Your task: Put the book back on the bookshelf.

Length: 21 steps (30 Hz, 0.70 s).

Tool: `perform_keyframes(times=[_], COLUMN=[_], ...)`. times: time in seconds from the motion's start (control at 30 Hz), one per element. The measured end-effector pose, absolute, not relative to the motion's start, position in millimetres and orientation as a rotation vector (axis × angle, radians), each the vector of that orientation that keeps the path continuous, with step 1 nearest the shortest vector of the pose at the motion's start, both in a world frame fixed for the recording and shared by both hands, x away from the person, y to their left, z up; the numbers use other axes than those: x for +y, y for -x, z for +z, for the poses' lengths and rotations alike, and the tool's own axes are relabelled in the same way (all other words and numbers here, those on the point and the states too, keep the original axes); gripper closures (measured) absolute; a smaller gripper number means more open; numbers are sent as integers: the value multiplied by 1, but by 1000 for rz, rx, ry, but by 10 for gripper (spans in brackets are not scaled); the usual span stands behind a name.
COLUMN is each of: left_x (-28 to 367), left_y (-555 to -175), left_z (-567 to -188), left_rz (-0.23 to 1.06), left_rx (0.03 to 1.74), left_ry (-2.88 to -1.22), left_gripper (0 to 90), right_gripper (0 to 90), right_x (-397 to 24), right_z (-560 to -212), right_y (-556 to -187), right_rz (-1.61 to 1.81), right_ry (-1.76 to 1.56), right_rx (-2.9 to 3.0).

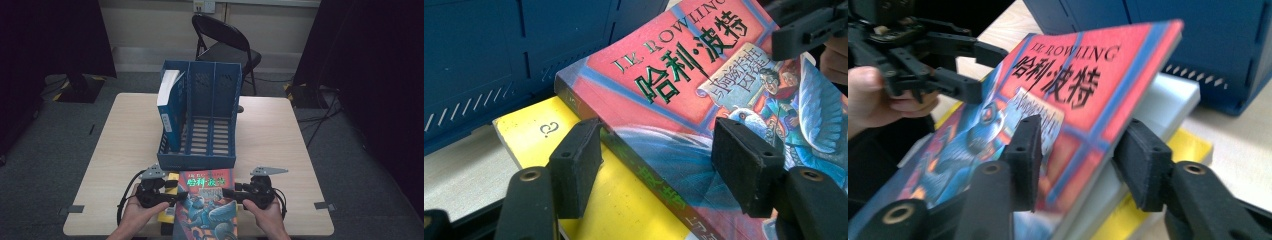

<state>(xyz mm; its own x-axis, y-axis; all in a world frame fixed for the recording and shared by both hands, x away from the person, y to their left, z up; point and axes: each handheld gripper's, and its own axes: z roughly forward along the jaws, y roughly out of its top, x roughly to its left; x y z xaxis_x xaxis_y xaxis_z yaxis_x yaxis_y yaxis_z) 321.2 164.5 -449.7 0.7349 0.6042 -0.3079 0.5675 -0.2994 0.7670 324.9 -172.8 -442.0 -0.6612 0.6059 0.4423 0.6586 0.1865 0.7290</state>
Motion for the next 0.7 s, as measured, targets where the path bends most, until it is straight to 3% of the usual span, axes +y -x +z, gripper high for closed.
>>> perform_keyframes(times=[0.13,0.33,0.63,0.7], left_x=[164,165,163,163], left_y=[-321,-321,-322,-323], left_z=[-450,-451,-453,-453], left_rz=[52,55,84,80], left_rx=[892,888,887,884], left_ry=[-1971,-1962,-1951,-1949], left_gripper=[362,358,329,328], right_gripper=[482,622,647,702], right_x=[-165,-163,-156,-154], right_z=[-443,-445,-447,-446], right_y=[-336,-339,-341,-344], right_rz=[-1523,-1490,-1479,-1477], right_ry=[1257,1192,1161,1142], right_rx=[-2379,-2328,-2301,-2307])
